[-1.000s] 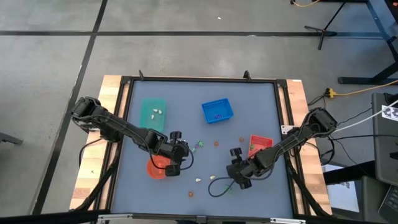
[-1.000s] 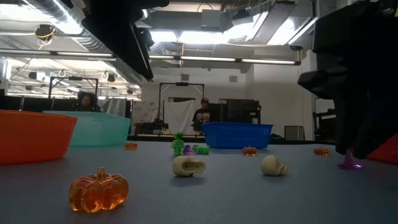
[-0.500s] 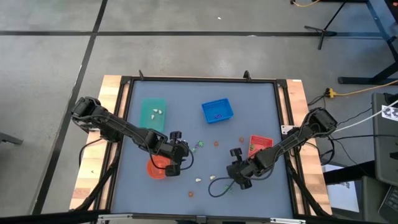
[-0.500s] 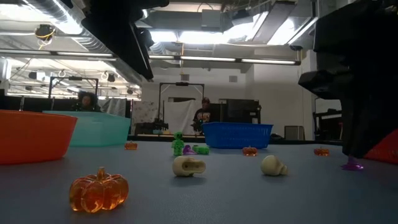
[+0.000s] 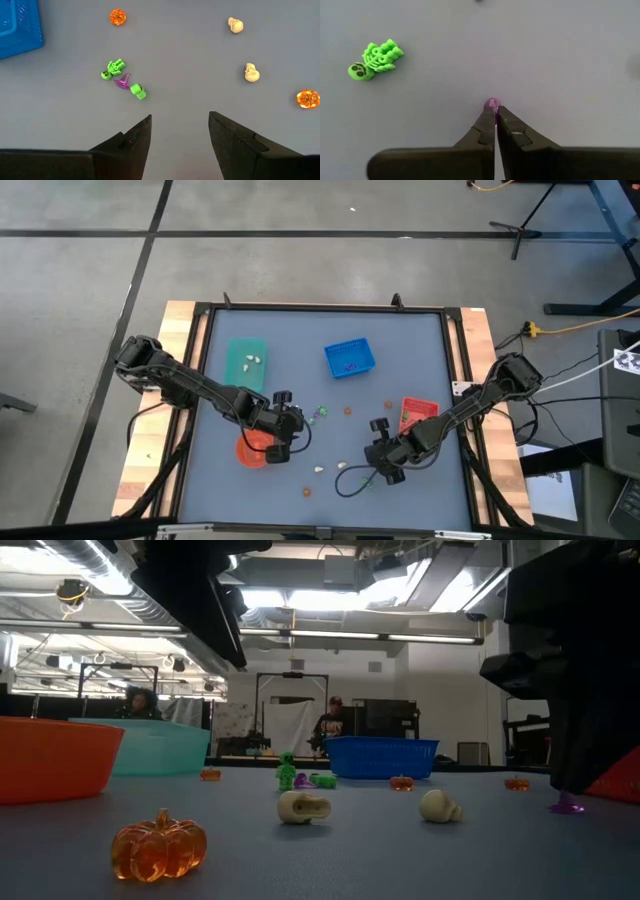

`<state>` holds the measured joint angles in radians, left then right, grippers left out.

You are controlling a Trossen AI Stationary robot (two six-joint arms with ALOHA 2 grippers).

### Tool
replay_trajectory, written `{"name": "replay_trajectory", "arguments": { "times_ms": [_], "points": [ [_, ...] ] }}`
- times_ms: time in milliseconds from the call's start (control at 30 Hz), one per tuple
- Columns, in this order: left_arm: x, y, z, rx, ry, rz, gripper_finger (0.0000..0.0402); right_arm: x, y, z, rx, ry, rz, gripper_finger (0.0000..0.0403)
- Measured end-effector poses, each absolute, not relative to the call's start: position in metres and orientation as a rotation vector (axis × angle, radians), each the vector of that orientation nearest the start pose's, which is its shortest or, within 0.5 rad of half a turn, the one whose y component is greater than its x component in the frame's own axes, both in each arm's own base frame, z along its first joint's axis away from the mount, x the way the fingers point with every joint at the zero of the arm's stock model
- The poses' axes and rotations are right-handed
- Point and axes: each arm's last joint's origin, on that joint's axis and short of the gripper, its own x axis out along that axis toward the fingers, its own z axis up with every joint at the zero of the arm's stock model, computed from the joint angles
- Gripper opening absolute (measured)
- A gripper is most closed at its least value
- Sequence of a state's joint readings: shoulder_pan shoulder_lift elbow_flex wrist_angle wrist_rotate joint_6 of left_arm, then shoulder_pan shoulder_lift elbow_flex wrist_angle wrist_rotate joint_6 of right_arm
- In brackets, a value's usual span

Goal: Sort Halloween decoration
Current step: Put the purple hat toy into the blue bin

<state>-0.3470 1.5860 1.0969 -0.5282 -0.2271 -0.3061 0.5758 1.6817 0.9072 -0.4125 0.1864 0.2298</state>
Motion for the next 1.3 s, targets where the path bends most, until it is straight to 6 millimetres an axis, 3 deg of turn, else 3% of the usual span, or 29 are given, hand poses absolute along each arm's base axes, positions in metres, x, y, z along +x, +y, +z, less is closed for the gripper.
{"name": "replay_trajectory", "arguments": {
  "times_ms": [267, 567, 867, 1300],
  "points": [
    [0.302, -0.102, 0.224, 0.007, 0.978, 0.041, 0.0180, 0.267, 0.166, 0.163, -0.249, 1.081, 0.227, 0.0002],
    [0.302, -0.102, 0.224, 0.007, 0.977, 0.040, 0.0180, 0.282, 0.163, 0.180, -0.470, 0.980, 0.263, 0.0001],
    [0.302, -0.102, 0.224, 0.008, 0.977, 0.040, 0.0180, 0.305, 0.129, 0.184, -0.546, 0.936, 0.290, 0.0001],
    [0.302, -0.102, 0.224, 0.001, 0.977, 0.043, 0.0180, 0.331, 0.064, 0.187, -0.630, 0.904, 0.237, 0.0001]
  ]
}}
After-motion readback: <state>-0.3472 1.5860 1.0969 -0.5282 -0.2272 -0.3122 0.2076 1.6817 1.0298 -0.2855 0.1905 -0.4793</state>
